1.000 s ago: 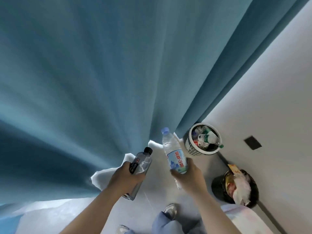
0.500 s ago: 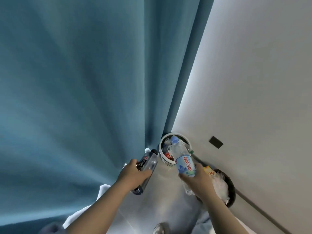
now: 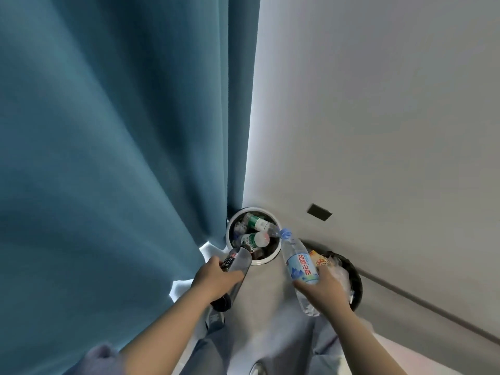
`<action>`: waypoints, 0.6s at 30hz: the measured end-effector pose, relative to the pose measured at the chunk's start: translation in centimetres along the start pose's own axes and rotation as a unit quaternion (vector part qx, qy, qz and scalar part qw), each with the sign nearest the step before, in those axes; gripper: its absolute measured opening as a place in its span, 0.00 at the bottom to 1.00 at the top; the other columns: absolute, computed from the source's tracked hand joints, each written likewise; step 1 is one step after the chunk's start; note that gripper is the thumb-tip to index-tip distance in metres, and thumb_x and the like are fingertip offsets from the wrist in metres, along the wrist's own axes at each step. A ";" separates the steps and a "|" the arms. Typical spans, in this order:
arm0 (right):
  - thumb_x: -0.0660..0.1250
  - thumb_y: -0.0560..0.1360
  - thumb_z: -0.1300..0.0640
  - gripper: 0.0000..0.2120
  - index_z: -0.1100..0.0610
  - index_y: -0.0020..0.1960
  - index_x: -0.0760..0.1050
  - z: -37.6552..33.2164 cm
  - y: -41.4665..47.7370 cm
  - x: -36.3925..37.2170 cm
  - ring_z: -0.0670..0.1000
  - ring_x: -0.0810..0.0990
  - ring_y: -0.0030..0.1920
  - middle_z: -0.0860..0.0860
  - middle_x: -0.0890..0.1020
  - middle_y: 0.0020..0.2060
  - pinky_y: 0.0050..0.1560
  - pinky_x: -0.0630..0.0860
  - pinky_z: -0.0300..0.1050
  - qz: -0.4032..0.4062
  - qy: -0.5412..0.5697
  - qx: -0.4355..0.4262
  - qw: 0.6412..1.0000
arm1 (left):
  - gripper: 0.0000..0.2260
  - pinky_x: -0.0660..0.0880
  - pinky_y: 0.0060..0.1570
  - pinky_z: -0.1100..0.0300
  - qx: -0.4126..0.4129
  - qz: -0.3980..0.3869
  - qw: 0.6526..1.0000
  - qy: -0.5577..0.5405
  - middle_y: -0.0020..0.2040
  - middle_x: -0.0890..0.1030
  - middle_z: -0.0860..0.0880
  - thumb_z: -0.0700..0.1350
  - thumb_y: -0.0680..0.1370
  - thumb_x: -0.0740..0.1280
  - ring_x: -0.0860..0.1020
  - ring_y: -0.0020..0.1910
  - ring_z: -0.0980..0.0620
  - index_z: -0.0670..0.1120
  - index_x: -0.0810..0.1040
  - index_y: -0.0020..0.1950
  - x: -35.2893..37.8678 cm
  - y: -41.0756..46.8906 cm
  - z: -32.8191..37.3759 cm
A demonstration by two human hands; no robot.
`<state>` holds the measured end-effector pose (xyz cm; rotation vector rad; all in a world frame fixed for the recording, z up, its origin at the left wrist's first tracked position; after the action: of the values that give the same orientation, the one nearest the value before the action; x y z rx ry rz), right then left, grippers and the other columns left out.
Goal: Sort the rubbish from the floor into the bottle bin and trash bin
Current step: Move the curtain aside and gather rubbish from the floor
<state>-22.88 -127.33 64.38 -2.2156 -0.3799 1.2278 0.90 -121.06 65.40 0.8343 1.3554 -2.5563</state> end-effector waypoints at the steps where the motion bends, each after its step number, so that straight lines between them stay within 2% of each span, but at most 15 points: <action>1: 0.72 0.67 0.43 0.24 0.55 0.54 0.69 -0.2 0.8 0.3 0.50 0.78 0.43 0.48 0.76 0.40 0.44 0.78 0.46 -0.003 0.005 0.015 1.000 | 0.23 0.69 0.39 0.59 0.000 -0.006 1.000 0.006 0.48 0.75 0.49 0.57 0.71 0.68 0.75 0.48 0.48 0.45 0.70 0.59 -0.2 1.3 0.4; 5: 0.72 0.67 0.43 0.24 0.54 0.54 0.69 -0.6 4.0 1.7 0.49 0.78 0.42 0.48 0.78 0.41 0.44 0.77 0.45 -0.031 0.010 0.062 0.998 | 0.26 0.69 0.45 0.59 0.003 -0.030 0.999 0.042 0.52 0.75 0.48 0.58 0.72 0.67 0.73 0.49 0.48 0.45 0.69 0.64 -0.5 5.9 1.7; 8: 0.71 0.67 0.43 0.23 0.54 0.54 0.69 -0.5 6.3 2.3 0.50 0.77 0.43 0.49 0.78 0.42 0.42 0.73 0.45 -0.028 0.000 0.083 0.996 | 0.25 0.68 0.46 0.59 -0.003 -0.045 0.997 0.060 0.55 0.76 0.47 0.57 0.71 0.68 0.73 0.49 0.47 0.45 0.70 0.62 0.0 8.8 2.3; 11: 0.71 0.68 0.42 0.23 0.54 0.55 0.68 -0.4 9.0 2.9 0.51 0.77 0.44 0.51 0.78 0.44 0.43 0.74 0.45 -0.041 -0.024 0.095 0.994 | 0.21 0.69 0.45 0.59 -0.020 -0.052 0.997 0.060 0.50 0.76 0.47 0.55 0.72 0.69 0.74 0.48 0.46 0.45 0.70 0.58 0.9 11.5 2.5; 16: 0.70 0.68 0.42 0.26 0.56 0.57 0.67 0.7 14.7 4.1 0.54 0.79 0.47 0.52 0.78 0.46 0.53 0.77 0.52 -0.060 -0.065 0.110 0.990 | 0.19 0.70 0.44 0.59 -0.047 -0.045 0.997 0.047 0.48 0.74 0.48 0.55 0.72 0.69 0.74 0.48 0.45 0.46 0.69 0.54 3.7 15.9 2.2; 18: 0.70 0.68 0.42 0.25 0.55 0.56 0.67 1.2 17.0 4.9 0.54 0.78 0.46 0.52 0.77 0.45 0.51 0.77 0.50 -0.066 -0.082 0.113 0.988 | 0.19 0.69 0.43 0.59 -0.060 -0.047 0.996 0.039 0.48 0.75 0.48 0.55 0.72 0.69 0.74 0.47 0.45 0.46 0.70 0.54 5.3 17.7 1.5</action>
<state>-21.72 -137.99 50.27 -1.8764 -0.4218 1.3155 2.19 -131.94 50.46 0.8779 1.5898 -2.5056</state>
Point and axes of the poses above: each hand's wrist, its own y-axis towards the middle knuckle, its own x-axis out of the palm, z = x × y, the point moved 2 cm from there along y, towards the middle knuckle
